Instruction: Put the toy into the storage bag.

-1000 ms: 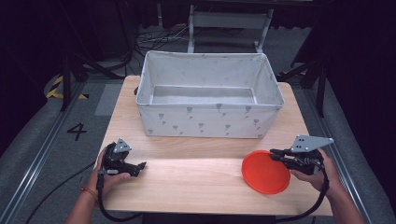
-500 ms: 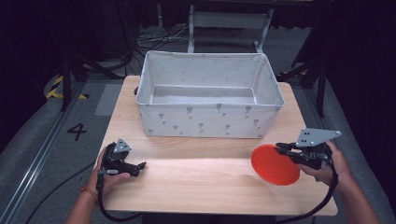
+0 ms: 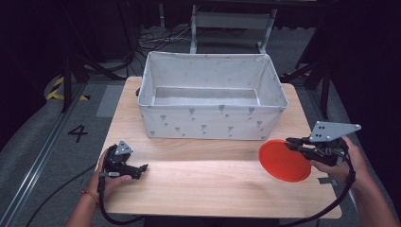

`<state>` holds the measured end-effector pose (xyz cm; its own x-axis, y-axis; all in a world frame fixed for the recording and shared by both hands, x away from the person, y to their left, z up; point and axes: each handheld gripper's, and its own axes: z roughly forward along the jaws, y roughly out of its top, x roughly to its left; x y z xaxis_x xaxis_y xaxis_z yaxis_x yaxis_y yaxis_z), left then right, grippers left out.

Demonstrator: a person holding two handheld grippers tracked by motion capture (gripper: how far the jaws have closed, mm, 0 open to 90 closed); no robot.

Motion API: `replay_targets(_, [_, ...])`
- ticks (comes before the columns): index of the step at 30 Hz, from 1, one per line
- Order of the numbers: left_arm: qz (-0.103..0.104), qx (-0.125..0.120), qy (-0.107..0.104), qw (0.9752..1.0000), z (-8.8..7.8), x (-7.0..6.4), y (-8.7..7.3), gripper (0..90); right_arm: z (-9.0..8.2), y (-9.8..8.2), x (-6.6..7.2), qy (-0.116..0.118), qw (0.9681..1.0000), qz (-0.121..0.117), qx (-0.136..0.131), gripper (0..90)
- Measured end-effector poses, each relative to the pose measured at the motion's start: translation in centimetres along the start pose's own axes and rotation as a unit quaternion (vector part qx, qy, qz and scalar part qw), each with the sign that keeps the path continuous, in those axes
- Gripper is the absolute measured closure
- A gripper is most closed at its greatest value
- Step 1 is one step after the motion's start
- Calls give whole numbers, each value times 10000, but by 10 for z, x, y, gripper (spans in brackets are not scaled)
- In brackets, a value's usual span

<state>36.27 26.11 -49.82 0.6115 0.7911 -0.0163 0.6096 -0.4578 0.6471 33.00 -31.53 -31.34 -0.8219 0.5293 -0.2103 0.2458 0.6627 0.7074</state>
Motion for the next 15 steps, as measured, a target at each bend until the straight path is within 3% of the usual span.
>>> replay_targets(15, [9, -14, 9, 10000, 0, 0, 0, 5, -31, 31, -12, -64, 9997, -181, -158, 824])
